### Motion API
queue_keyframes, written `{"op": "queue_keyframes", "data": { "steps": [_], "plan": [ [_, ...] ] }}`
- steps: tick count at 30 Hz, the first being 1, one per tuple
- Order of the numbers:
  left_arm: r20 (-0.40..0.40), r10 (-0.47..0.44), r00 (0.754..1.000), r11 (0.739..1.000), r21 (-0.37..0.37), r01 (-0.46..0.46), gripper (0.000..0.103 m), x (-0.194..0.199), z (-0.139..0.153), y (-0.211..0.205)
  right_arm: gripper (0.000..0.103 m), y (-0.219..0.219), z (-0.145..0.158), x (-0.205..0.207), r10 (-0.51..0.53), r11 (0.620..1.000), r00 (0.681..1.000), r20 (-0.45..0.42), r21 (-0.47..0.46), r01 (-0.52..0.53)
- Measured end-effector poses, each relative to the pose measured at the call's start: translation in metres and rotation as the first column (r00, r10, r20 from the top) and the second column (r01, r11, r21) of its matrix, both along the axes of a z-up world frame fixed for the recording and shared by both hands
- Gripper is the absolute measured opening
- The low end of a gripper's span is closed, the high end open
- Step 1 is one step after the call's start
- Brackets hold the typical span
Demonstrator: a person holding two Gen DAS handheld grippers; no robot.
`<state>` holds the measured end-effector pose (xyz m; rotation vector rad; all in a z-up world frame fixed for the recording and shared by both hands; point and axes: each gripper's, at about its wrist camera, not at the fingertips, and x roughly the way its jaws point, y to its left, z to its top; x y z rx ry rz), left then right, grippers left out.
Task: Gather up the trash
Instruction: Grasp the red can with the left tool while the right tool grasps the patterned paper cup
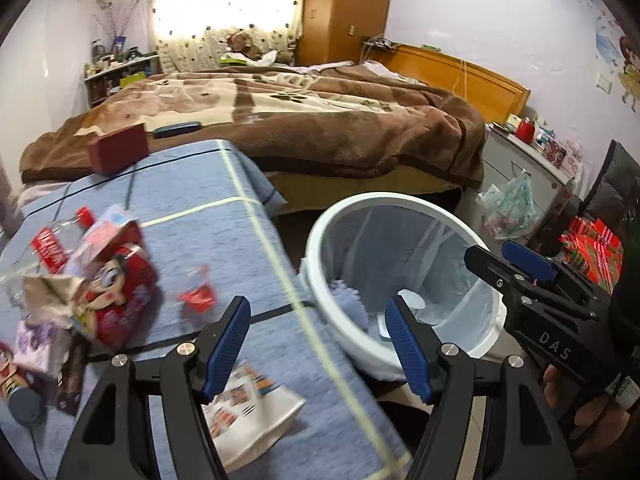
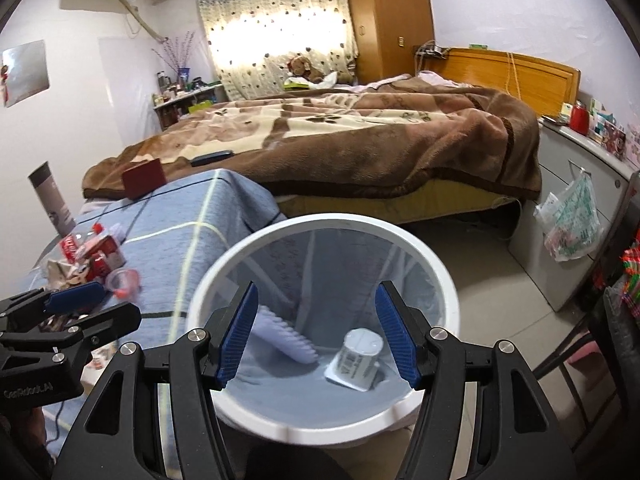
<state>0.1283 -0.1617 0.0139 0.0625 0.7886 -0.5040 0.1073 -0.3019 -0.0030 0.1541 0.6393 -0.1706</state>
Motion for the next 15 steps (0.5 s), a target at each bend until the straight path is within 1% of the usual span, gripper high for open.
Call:
{"op": "queue_keyframes", "data": {
  "steps": [2, 5, 8, 11, 13, 15],
  "plan": [
    [0.007, 0.018, 1.0, 1.0, -0.013, -0.018, 0.072, -0.004, 0.002, 0.014, 0.063, 0.008, 0.001, -0.001, 0.014, 1.0, 1.0, 0.005, -0.001, -0.014],
    [0.034, 0.071, 0.997, 0.997, -0.004, -0.071, 0.072, -0.011, 0.003, 0.035, 0.063, 0.019, 0.003, -0.002, 0.044, 0.999, 0.999, 0.018, 0.005, -0.044],
    [0.03, 0.118, 0.993, 0.993, -0.026, -0.117, 0.072, -0.015, 0.003, 0.061, 0.063, 0.035, 0.003, -0.002, 0.082, 0.997, 0.996, 0.027, 0.004, -0.082],
    [0.059, 0.186, 0.981, 0.983, -0.017, -0.185, 0.072, -0.023, 0.004, 0.088, 0.063, 0.047, 0.001, -0.002, 0.118, 0.993, 0.993, 0.023, 0.013, -0.119],
    [0.05, 0.21, 0.976, 0.977, -0.038, -0.209, 0.072, -0.025, 0.004, 0.104, 0.063, 0.055, 0.0, -0.002, 0.14, 0.99, 0.99, 0.019, 0.012, -0.14],
    [0.047, 0.257, 0.965, 0.966, -0.038, -0.256, 0.072, -0.027, 0.001, 0.122, 0.063, 0.064, -0.002, 0.0, 0.169, 0.986, 0.986, 0.012, 0.01, -0.169]
  ]
}}
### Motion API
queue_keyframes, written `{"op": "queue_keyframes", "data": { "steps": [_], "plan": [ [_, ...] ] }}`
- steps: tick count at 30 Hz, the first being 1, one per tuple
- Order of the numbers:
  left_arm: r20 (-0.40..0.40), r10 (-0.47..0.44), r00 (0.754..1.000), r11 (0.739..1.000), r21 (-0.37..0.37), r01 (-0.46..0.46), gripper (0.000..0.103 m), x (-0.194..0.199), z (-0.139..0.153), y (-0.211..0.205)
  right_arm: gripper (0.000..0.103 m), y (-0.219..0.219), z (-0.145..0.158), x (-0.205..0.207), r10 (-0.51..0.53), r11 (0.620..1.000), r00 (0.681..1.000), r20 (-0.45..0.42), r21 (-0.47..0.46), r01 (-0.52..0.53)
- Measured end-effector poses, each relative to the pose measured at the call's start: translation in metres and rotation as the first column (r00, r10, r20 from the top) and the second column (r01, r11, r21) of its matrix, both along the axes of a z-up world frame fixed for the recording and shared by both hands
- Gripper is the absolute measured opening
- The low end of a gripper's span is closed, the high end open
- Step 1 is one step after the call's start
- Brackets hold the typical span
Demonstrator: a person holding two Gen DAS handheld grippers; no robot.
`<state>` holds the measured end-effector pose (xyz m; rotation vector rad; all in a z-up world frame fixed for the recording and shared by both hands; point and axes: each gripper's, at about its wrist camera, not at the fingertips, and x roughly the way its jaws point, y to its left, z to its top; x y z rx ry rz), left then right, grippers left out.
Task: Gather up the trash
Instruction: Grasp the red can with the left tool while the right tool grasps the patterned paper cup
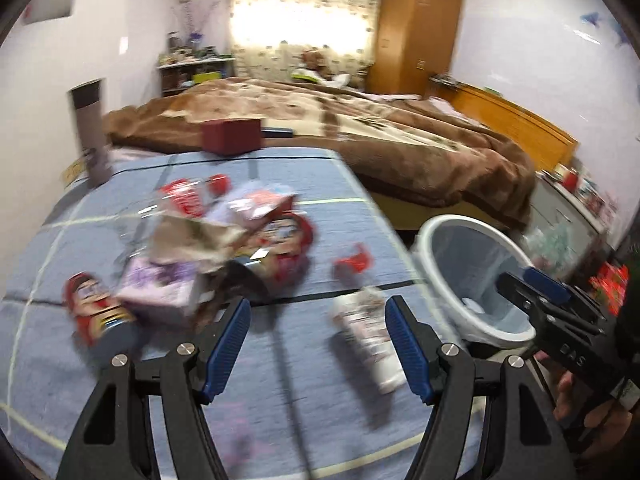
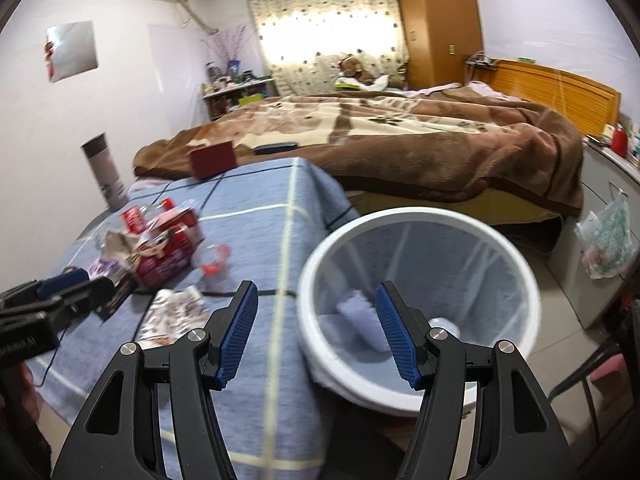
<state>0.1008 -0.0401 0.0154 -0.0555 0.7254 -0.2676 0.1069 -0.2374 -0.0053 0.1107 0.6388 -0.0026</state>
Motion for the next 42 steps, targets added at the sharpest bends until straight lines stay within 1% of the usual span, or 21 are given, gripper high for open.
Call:
{"op": "queue_keyframes", "data": {
  "steps": [2, 5, 8, 12, 15, 18, 20, 23, 24, 25, 26, 29, 31, 32, 33, 35, 36, 39, 40, 42],
  "plan": [
    [-0.003, 0.033, 0.999, 0.999, -0.01, -0.033, 0.072, -0.001, -0.001, 0.017, 0.063, 0.008, -0.003, 0.001, 0.017, 1.0, 1.0, -0.008, 0.0, -0.017],
    [-0.002, 0.082, 0.997, 0.997, 0.002, -0.082, 0.072, -0.004, -0.005, 0.037, 0.063, 0.02, -0.008, 0.005, 0.045, 0.999, 0.999, -0.025, 0.011, -0.045],
    [-0.012, 0.129, 0.992, 0.992, -0.003, -0.129, 0.072, -0.006, -0.01, 0.061, 0.063, 0.033, -0.013, 0.009, 0.081, 0.997, 0.996, -0.042, 0.012, -0.08],
    [-0.028, 0.195, 0.98, 0.981, -0.002, -0.195, 0.072, -0.008, -0.016, 0.089, 0.063, 0.047, -0.017, 0.013, 0.114, 0.993, 0.992, -0.056, 0.008, -0.114],
    [-0.045, 0.244, 0.969, 0.97, -0.001, -0.245, 0.074, -0.007, -0.021, 0.11, 0.063, 0.056, -0.021, 0.018, 0.136, 0.991, 0.988, -0.076, 0.018, -0.135],
    [-0.065, 0.278, 0.958, 0.96, -0.007, -0.279, 0.075, -0.004, -0.028, 0.123, 0.063, 0.062, -0.026, 0.021, 0.159, 0.987, 0.983, -0.096, 0.022, -0.158],
    [-0.087, 0.291, 0.953, 0.955, -0.032, -0.294, 0.076, 0.0, -0.033, 0.135, 0.063, 0.068, -0.029, 0.023, 0.164, 0.986, 0.98, -0.11, 0.008, -0.164],
    [-0.104, 0.319, 0.942, 0.946, -0.035, -0.324, 0.077, 0.006, -0.038, 0.145, 0.063, 0.072, -0.032, 0.023, 0.175, 0.984, 0.976, -0.13, 0.012, -0.175],
    [-0.118, 0.315, 0.942, 0.945, -0.056, -0.323, 0.077, 0.009, -0.039, 0.149, 0.063, 0.074, -0.033, 0.024, 0.178, 0.984, 0.975, -0.135, 0.013, -0.177],
    [-0.132, 0.304, 0.943, 0.944, -0.093, -0.317, 0.077, 0.012, -0.041, 0.153, 0.063, 0.075, -0.034, 0.025, 0.177, 0.984, 0.974, -0.139, 0.014, -0.177],
    [-0.144, 0.304, 0.942, 0.941, -0.109, -0.32, 0.077, 0.015, -0.043, 0.155, 0.063, 0.077, -0.035, 0.025, 0.174, 0.985, 0.974, -0.145, 0.016, -0.174],
    [-0.135, 0.319, 0.938, 0.939, -0.091, -0.333, 0.077, 0.023, -0.043, 0.157, 0.063, 0.082, -0.039, 0.024, 0.187, 0.982, 0.968, -0.166, 0.032, -0.184],
    [-0.155, 0.313, 0.937, 0.936, -0.116, -0.332, 0.078, 0.03, -0.047, 0.16, 0.063, 0.086, -0.04, 0.025, 0.193, 0.981, 0.967, -0.167, 0.031, -0.19],
    [-0.17, 0.319, 0.932, 0.932, -0.123, -0.341, 0.078, 0.034, -0.049, 0.162, 0.063, 0.089, -0.039, 0.023, 0.195, 0.981, 0.968, -0.16, 0.034, -0.192],
    [-0.177, 0.33, 0.927, 0.928, -0.121, -0.353, 0.078, 0.037, -0.05, 0.164, 0.063, 0.091, -0.038, 0.023, 0.201, 0.98, 0.966, -0.16, 0.038, -0.197],
    [-0.17, 0.333, 0.927, 0.928, -0.115, -0.354, 0.078, 0.042, -0.05, 0.165, 0.063, 0.095, -0.037, 0.022, 0.219, 0.976, 0.963, -0.16, 0.044, -0.214],
    [-0.18, 0.335, 0.925, 0.927, -0.11, -0.357, 0.078, 0.044, -0.052, 0.164, 0.062, 0.098, -0.037, 0.021, 0.226, 0.974, 0.961, -0.157, 0.043, -0.222],
    [-0.195, 0.323, 0.926, 0.932, -0.104, -0.347, 0.078, 0.051, -0.056, 0.164, 0.051, 0.104, -0.037, 0.018, 0.25, 0.968, 0.956, -0.152, 0.046, -0.245],
    [-0.197, 0.322, 0.926, 0.933, -0.099, -0.345, 0.078, 0.053, -0.057, 0.163, 0.046, 0.105, -0.037, 0.019, 0.255, 0.967, 0.955, -0.151, 0.046, -0.251],
    [-0.186, 0.328, 0.926, 0.935, -0.077, -0.347, 0.078, 0.055, -0.059, 0.162, 0.041, 0.111, -0.036, 0.016, 0.266, 0.964, 0.953, -0.147, 0.033, -0.264]
  ]
}}
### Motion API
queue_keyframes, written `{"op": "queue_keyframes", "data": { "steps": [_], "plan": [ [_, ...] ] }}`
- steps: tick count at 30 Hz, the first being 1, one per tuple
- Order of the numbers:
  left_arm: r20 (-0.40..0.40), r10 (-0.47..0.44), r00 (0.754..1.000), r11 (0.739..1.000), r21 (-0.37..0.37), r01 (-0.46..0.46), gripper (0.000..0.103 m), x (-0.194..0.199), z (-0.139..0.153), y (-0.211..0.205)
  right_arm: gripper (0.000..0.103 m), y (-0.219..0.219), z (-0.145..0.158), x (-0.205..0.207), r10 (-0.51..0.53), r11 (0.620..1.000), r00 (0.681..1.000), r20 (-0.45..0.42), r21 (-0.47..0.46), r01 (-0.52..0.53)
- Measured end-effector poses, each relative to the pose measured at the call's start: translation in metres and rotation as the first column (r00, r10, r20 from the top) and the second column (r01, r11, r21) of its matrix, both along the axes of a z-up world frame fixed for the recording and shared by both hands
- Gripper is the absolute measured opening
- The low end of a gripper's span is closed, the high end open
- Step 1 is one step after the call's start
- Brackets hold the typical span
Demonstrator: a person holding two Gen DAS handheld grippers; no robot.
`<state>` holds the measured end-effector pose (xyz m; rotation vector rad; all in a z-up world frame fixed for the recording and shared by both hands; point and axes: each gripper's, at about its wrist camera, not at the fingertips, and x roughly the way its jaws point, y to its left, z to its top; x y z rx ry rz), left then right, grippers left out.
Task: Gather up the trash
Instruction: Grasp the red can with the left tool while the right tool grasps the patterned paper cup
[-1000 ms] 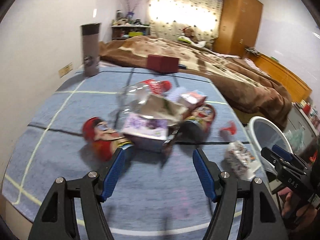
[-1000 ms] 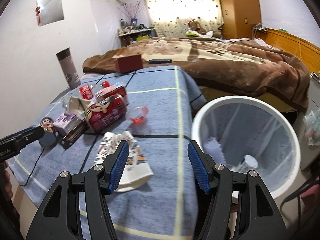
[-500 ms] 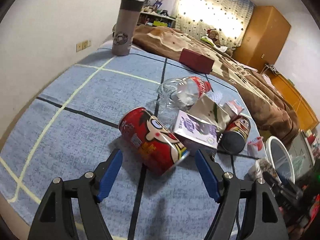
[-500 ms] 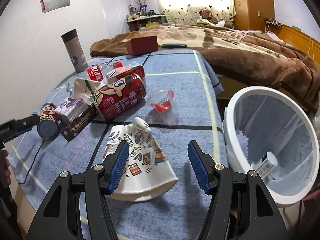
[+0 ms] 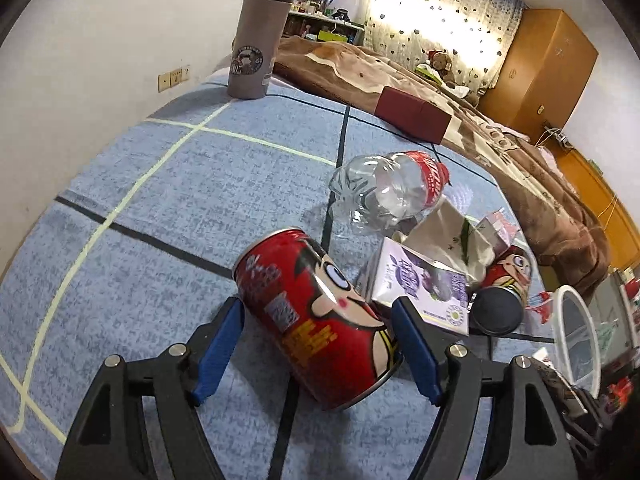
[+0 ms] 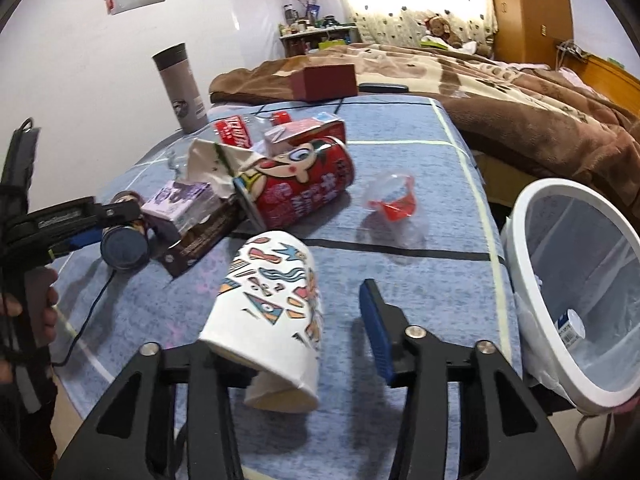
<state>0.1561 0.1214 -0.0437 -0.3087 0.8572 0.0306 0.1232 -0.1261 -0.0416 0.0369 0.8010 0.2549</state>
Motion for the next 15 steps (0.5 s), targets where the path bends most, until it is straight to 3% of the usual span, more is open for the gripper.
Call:
{"op": "queue_keyframes", "data": {
  "steps": [5, 13, 15],
  "plan": [
    [-0.031, 0.008, 0.999, 1.0, 0.029, -0.007, 0.078, 0.006, -0.009, -0.001, 0.027, 0.004, 0.001, -0.005, 0.016, 1.0, 1.0, 0.007, -0.002, -0.016],
    [0.001, 0.015, 1.0, 0.995, 0.101, -0.015, 0.078, 0.003, -0.002, 0.006, 0.027, 0.004, 0.003, -0.003, 0.017, 1.0, 1.0, 0.01, -0.001, -0.017],
    [-0.013, 0.017, 1.0, 0.996, 0.091, -0.015, 0.078, 0.011, -0.005, 0.009, 0.027, 0.004, 0.003, -0.001, 0.013, 1.0, 1.0, 0.004, 0.01, -0.013]
  ]
}}
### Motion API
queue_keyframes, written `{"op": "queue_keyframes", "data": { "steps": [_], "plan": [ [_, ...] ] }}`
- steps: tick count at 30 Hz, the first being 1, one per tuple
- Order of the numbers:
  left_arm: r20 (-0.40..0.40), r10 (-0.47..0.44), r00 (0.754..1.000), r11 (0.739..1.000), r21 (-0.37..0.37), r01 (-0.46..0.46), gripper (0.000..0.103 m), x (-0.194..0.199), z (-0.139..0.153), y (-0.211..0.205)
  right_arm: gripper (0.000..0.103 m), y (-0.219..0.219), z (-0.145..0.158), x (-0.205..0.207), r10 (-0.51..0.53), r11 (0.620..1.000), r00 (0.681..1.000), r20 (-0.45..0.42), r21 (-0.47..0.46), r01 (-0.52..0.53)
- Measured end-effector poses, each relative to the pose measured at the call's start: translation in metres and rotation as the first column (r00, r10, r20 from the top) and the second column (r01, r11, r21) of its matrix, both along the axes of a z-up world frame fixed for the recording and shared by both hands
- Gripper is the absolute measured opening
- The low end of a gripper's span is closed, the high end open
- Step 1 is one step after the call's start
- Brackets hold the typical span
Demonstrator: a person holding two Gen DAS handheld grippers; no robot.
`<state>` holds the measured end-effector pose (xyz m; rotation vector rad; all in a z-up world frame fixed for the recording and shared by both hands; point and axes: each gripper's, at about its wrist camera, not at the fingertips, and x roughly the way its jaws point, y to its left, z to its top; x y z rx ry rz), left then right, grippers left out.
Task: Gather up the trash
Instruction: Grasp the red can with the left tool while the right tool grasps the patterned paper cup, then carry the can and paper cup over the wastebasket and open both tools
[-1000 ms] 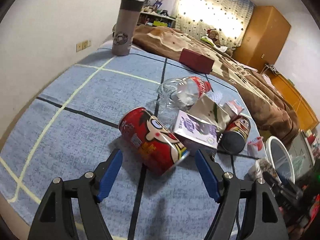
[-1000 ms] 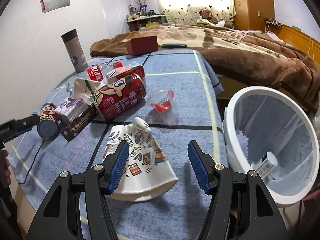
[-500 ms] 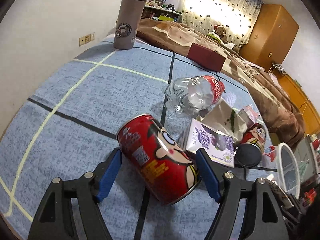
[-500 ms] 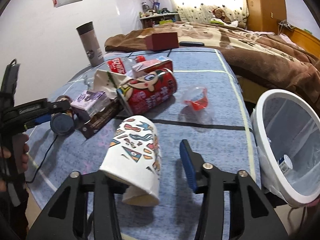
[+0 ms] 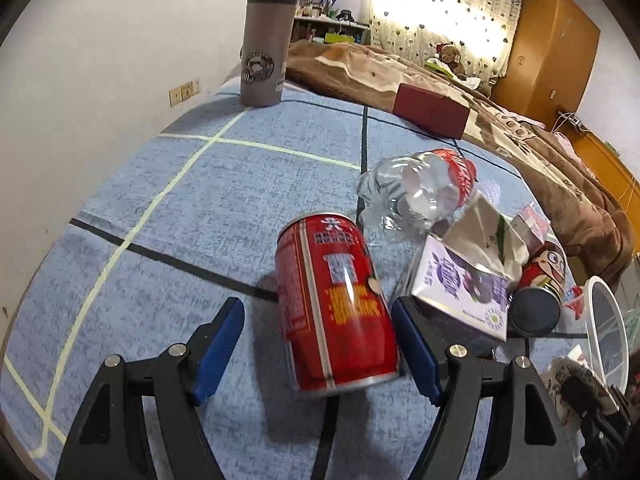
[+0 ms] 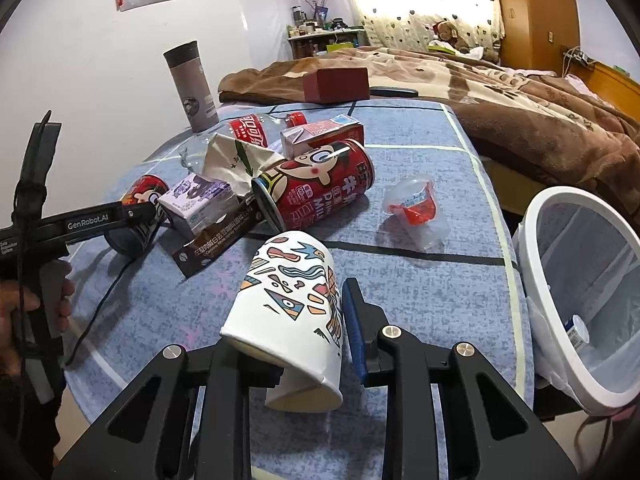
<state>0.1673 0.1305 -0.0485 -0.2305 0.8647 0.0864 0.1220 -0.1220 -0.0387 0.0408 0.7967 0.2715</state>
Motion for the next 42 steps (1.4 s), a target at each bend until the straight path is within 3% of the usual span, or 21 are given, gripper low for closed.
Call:
{"op": "queue_keyframes", "data": {
  "steps": [4, 8, 25, 42],
  "plan": [
    [-0.008, 0.007, 1.0, 1.0, -0.023, -0.007, 0.077, 0.009, -0.004, 0.004, 0.027, 0.001, 0.0, 0.003, -0.006, 1.0, 1.0, -0.003, 0.002, 0.006],
    [0.003, -0.012, 1.0, 0.999, -0.046, 0.012, 0.059, 0.01, -0.002, 0.003, 0.026, 0.002, 0.0, 0.005, -0.01, 1.0, 1.0, -0.002, -0.001, 0.01],
    [0.059, -0.05, 0.997, 0.999, 0.022, 0.048, 0.058, -0.024, 0.016, -0.017, 0.024, -0.003, 0.002, 0.001, -0.03, 0.999, 0.999, 0.023, 0.032, 0.029],
    [0.136, -0.16, 0.978, 0.983, 0.114, 0.145, 0.058, -0.052, 0.046, -0.074, 0.024, -0.019, 0.022, -0.008, -0.077, 0.996, 0.992, 0.102, 0.042, 0.073]
  ]
}}
